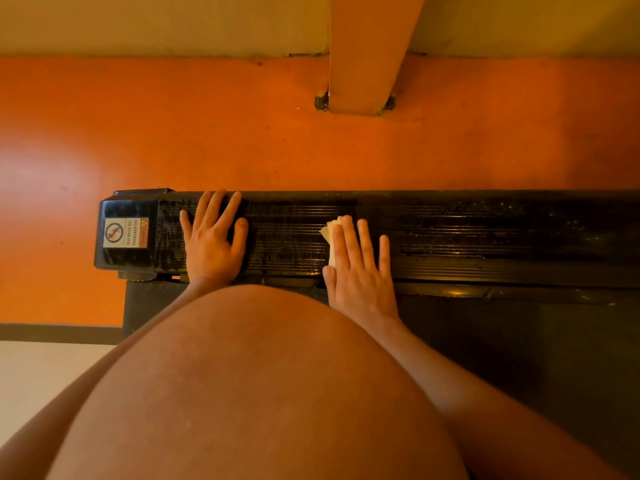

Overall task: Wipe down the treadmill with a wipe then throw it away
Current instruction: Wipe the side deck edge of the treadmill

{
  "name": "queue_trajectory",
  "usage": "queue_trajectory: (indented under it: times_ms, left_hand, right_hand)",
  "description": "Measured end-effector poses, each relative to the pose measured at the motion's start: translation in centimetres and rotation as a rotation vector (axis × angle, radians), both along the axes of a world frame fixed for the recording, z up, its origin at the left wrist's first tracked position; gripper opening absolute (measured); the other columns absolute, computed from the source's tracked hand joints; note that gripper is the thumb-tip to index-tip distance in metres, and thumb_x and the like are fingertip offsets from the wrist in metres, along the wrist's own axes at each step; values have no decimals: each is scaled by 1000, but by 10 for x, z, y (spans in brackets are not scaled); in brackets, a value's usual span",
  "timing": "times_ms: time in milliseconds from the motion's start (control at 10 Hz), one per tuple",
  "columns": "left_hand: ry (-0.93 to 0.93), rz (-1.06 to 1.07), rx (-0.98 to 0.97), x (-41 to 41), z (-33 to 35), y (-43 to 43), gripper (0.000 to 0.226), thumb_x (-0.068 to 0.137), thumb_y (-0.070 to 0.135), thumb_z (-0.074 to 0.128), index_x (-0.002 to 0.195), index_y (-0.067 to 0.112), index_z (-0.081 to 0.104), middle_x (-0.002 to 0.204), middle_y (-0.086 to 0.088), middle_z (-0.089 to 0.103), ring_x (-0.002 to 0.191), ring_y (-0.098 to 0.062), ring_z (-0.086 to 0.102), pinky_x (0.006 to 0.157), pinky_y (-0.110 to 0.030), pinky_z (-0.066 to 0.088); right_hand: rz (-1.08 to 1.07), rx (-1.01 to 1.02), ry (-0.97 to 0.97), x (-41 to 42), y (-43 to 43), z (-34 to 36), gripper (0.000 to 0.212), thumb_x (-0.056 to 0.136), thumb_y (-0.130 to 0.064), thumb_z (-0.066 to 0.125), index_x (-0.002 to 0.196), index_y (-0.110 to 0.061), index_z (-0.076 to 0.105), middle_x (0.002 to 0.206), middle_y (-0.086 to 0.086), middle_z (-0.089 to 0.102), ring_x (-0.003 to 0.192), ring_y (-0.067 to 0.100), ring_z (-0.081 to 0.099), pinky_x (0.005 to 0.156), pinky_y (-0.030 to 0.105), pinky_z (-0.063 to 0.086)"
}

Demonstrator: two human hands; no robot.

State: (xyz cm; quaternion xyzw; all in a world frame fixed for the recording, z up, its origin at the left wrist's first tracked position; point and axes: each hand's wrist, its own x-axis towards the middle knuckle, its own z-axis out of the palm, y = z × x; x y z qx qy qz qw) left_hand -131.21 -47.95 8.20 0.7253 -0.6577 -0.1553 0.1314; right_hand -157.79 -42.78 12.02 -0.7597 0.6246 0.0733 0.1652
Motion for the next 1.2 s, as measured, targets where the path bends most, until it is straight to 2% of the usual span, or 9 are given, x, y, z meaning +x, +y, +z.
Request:
queue_trajectory:
  times_ms: [100,200,400,500,600,800,900,1000,1200]
  left_hand:
    - [-4,-5,0,1,-1,0,50,108,43,36,155,28,42,162,0,36,156,-21,18,125,-60,2]
    - [-3,-4,0,1,0,-1,50,107,43,36,155,28,42,162,0,36,156,-21,18,125,-60,2]
    - [-1,-8,3,1,0,0,51,107,43,35,155,28,42,162,0,36,155,-21,18,124,-62,3]
    - [10,-5,2,2,1,0,51,107,42,36,155,27,43,161,0,37,155,-22,19,124,-62,3]
    - [7,2,-1,1,3,0,51,107,43,36,154,27,44,161,-1,38,155,-23,20,124,-62,3]
    - [3,-3,1,0,2,0,51,107,43,35,154,27,44,161,-2,38,155,-23,21,124,-62,4]
    - [3,-3,0,0,0,-1,51,107,43,35,154,27,45,161,-2,39,155,-23,21,124,-62,4]
    - [-2,1,-9,0,2,-1,51,106,43,36,154,26,46,160,-2,39,154,-24,23,124,-62,5]
    - [-17,-15,42,-3,7,-4,54,106,43,32,155,24,43,161,-4,37,154,-25,21,123,-65,6]
  right_hand:
    - [-8,-2,25,0,-39,2,67,109,-45,19,164,-13,-3,172,10,-8,158,29,-11,126,57,0]
    - [-76,-28,46,-3,-67,3,68,109,-45,20,164,-11,-1,172,11,-5,158,29,-9,127,56,0]
    - [-39,-3,28,-6,-10,4,68,109,-46,22,164,-13,1,172,10,-5,158,30,-7,126,57,4]
    - [-81,10,38,-3,-60,5,68,109,-47,16,164,-13,-5,171,9,-10,157,29,-14,126,56,-5]
    - [-136,1,39,-7,-86,5,68,109,-47,17,164,-11,-2,172,11,-6,157,29,-13,126,56,-5]
    - [-13,-2,31,-10,12,7,66,109,-44,19,164,-12,0,172,11,-3,158,29,-6,127,56,4]
    - [-26,-26,46,-9,-26,4,67,109,-45,17,164,-13,-3,172,10,-7,158,28,-11,127,56,-2]
    - [-62,-53,62,-14,-70,6,67,109,-46,18,164,-12,1,172,10,-4,158,28,-10,126,55,-4]
    - [21,-86,36,-30,-53,5,67,109,-47,19,165,-14,2,172,8,-4,158,28,-8,127,56,1]
